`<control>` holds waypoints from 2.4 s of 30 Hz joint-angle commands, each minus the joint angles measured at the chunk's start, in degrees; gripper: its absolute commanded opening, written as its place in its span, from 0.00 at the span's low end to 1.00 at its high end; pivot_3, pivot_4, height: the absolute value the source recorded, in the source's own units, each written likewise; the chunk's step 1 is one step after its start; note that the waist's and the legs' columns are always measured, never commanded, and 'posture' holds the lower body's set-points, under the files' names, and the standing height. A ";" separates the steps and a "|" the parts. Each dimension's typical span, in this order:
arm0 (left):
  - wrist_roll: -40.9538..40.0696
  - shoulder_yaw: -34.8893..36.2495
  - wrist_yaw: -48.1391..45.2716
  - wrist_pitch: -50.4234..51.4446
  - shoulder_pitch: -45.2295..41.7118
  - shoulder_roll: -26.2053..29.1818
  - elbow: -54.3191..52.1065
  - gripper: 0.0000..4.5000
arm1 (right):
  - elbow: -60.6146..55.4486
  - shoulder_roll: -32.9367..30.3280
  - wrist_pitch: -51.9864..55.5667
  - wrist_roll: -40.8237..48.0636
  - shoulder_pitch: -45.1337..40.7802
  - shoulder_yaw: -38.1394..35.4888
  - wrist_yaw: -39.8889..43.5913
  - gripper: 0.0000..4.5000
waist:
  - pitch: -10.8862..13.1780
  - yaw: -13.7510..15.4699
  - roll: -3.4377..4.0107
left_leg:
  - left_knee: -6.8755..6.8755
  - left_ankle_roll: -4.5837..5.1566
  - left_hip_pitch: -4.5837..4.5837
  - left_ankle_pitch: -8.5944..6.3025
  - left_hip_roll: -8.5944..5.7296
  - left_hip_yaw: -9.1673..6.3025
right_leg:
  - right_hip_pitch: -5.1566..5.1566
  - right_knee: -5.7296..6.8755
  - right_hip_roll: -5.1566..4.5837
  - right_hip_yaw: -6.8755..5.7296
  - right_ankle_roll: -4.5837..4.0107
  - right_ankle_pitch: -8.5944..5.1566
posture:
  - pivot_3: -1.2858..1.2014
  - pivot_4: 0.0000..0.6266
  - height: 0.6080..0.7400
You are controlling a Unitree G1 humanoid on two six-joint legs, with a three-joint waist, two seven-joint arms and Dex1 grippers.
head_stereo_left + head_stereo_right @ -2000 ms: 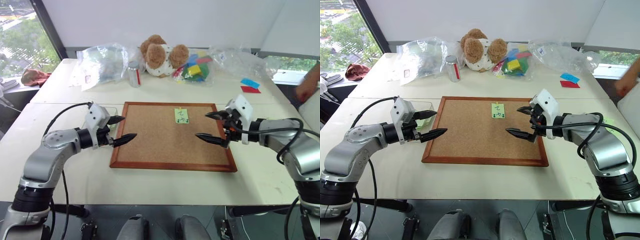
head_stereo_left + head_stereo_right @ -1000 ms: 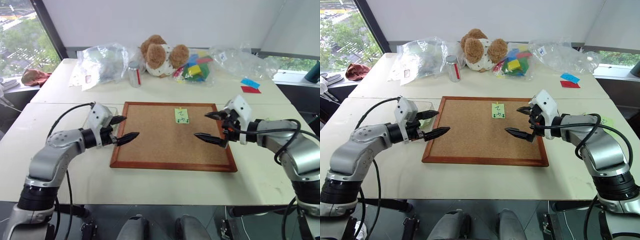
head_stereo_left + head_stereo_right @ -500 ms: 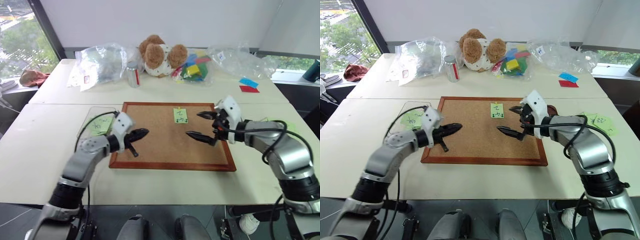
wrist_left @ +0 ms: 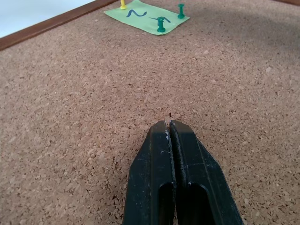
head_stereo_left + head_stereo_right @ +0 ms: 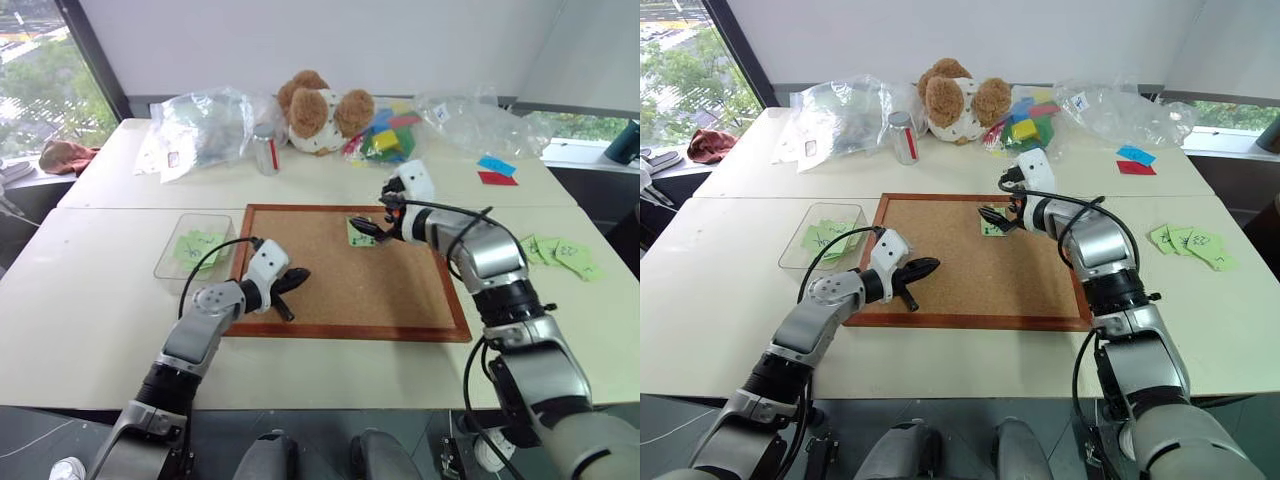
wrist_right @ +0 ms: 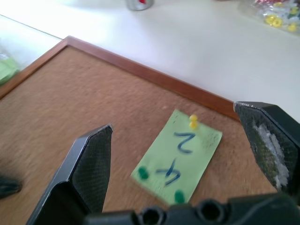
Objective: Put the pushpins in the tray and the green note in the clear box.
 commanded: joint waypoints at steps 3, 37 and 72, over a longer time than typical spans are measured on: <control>1.73 0.05 1.09 0.97 0.94 0.19 1.61 0.02 | 18.32 4.21 -11.21 -3.28 -7.52 -1.68 -2.53 1.00 | -0.02 -0.66 0.01 | 0.00 -0.01 0.02 0.01 -0.01 0.00 | 0.02 0.03 0.00 -0.01 0.00 0.00 | 0.52 0.24 1.00; 1.65 1.38 2.55 2.27 3.70 1.12 -2.16 0.00 | 43.70 10.55 -24.25 -7.05 -17.83 -8.20 -3.03 0.01 | -0.02 -1.36 0.04 | -0.46 -0.26 0.27 0.15 0.00 -0.02 | -0.02 0.11 0.00 0.01 0.00 0.00 | 0.52 0.24 1.00; 2.30 -0.61 0.16 1.57 2.14 0.44 1.11 0.00 | 7.27 -11.84 -2.98 -2.46 2.12 -18.64 -3.74 0.01 | -0.12 -0.99 0.29 | -0.50 0.11 0.41 -0.06 0.00 0.05 | 0.14 0.04 -0.02 0.09 -0.01 0.00 | 0.52 0.24 1.00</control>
